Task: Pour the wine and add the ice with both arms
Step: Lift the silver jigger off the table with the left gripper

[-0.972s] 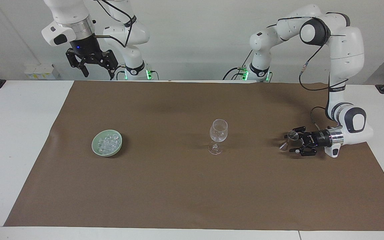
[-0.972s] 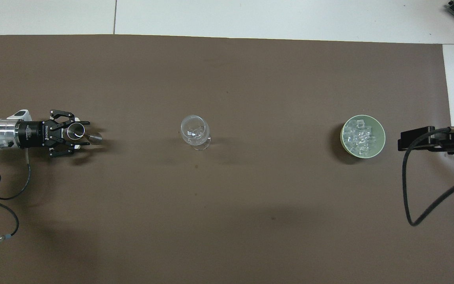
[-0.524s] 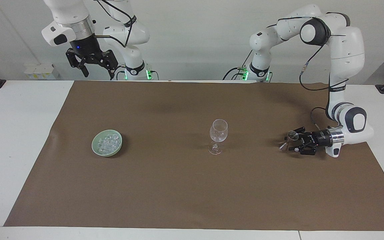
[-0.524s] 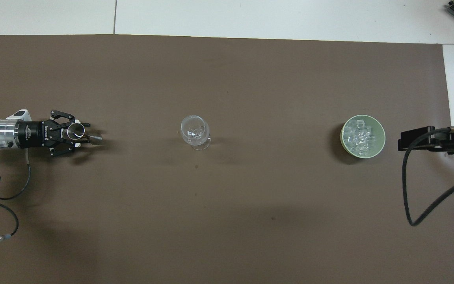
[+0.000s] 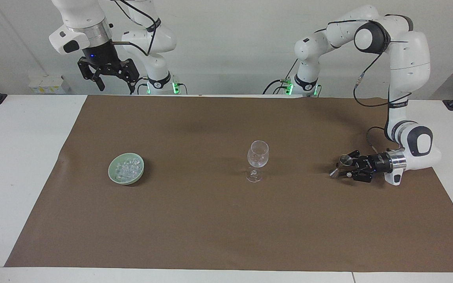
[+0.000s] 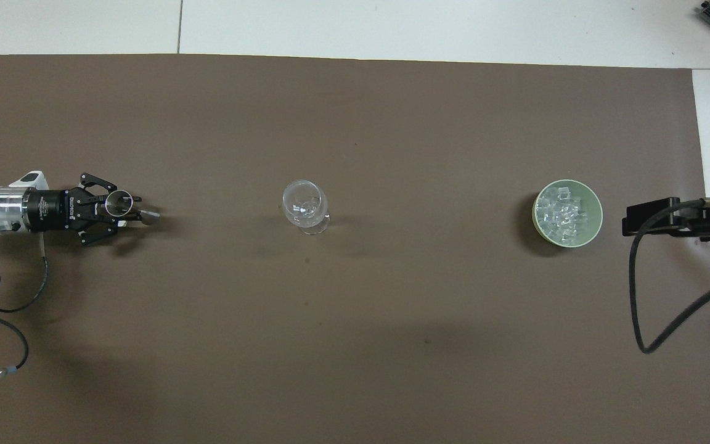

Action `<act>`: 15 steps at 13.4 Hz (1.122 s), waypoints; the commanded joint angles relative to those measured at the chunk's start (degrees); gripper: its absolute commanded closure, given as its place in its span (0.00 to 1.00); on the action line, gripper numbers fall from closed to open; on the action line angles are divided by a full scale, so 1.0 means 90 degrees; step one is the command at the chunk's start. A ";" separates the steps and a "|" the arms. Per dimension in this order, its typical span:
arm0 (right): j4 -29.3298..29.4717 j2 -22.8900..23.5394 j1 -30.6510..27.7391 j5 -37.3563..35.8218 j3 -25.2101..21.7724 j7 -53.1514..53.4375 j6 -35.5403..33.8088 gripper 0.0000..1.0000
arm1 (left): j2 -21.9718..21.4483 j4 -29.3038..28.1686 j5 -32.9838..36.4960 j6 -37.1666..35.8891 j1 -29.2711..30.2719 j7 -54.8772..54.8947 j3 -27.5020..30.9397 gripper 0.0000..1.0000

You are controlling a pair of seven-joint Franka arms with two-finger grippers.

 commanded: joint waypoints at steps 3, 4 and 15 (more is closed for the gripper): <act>-0.0052 -0.0071 -0.0016 0.0049 -0.0036 -0.0081 -0.0082 0.00 | 0.0060 0.0043 0.0013 -0.0131 0.0038 0.0064 0.0007 0.74; -0.0053 -0.0071 -0.0016 0.0049 -0.0036 -0.0081 -0.0082 0.00 | 0.0050 0.0053 0.0013 -0.0131 0.0038 0.0054 0.0007 0.80; -0.0053 -0.0071 -0.0016 0.0058 -0.0036 -0.0091 -0.0082 0.00 | -0.0330 0.0570 0.0227 -0.0102 -0.0099 -0.0902 -0.0188 1.00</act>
